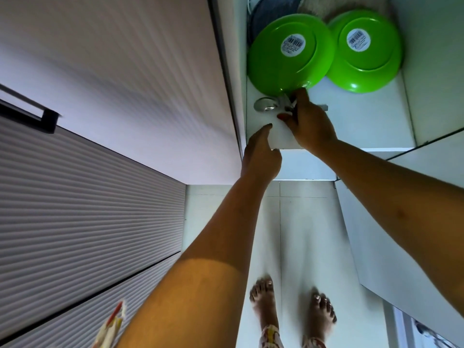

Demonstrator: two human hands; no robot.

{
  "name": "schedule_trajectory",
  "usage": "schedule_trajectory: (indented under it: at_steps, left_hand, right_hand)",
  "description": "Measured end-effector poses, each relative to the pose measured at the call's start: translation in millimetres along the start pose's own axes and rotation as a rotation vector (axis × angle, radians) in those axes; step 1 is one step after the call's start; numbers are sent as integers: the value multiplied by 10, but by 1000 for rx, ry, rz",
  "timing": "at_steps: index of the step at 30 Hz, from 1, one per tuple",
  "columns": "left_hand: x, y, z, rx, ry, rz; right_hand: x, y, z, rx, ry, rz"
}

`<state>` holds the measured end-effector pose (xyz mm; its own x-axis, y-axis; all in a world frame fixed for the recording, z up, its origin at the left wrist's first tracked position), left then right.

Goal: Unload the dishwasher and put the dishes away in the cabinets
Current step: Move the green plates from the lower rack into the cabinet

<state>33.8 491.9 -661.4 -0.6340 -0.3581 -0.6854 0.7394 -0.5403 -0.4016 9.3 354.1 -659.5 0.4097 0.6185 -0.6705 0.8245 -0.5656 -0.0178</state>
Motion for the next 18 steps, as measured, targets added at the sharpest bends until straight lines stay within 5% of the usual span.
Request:
schedule_trajectory:
  at_steps: [7, 18]
  left_hand:
    - [-68, -8, 23, 69, -75, 141]
    - [71, 48, 32, 122, 150, 87]
  right_hand:
    - [120, -102, -36, -154, -35, -117]
    - [115, -32, -23, -214, -134, -176]
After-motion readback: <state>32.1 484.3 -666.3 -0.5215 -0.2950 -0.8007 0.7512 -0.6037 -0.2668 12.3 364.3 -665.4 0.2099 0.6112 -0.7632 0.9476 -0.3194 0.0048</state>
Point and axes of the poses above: each hand's wrist, its own y-axis towards the middle knuckle, its own x-axis out of the palm, z = x × y, the point moved 7 cm from there along y, towards the middle knuckle, and after that the axes turned 14 degrees about y, right-handed, at the moved point
